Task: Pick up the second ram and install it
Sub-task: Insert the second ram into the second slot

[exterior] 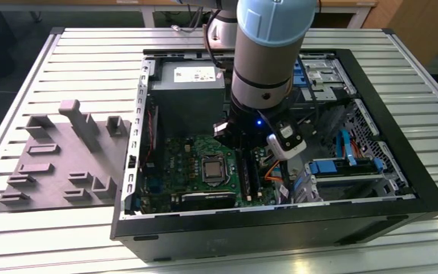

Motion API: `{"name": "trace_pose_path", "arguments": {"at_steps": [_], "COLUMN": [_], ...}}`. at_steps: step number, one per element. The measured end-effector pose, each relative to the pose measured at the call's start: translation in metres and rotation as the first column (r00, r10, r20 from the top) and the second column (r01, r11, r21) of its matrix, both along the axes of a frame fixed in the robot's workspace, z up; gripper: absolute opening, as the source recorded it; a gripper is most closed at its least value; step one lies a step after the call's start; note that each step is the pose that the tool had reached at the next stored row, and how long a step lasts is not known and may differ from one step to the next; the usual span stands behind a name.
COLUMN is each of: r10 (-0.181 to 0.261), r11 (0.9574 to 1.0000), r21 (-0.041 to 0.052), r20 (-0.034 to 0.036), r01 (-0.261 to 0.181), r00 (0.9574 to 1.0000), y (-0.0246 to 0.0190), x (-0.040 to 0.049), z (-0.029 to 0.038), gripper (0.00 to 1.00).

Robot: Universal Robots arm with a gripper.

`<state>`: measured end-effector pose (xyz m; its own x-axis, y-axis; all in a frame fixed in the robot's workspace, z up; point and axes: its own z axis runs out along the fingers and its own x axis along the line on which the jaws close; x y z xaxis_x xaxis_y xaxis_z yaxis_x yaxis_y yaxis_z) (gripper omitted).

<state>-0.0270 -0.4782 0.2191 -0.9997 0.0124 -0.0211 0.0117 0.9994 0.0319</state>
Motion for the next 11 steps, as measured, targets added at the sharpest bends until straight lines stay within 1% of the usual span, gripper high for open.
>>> {"name": "trace_pose_path", "arguments": {"at_steps": [11], "r10": [0.0], "r11": [1.0], "r21": [0.0009], "r20": [0.0], "r01": [0.0], "r00": [1.0], "y": [0.0], "x": [0.0], "z": [-0.0008], "gripper": [0.12]}}
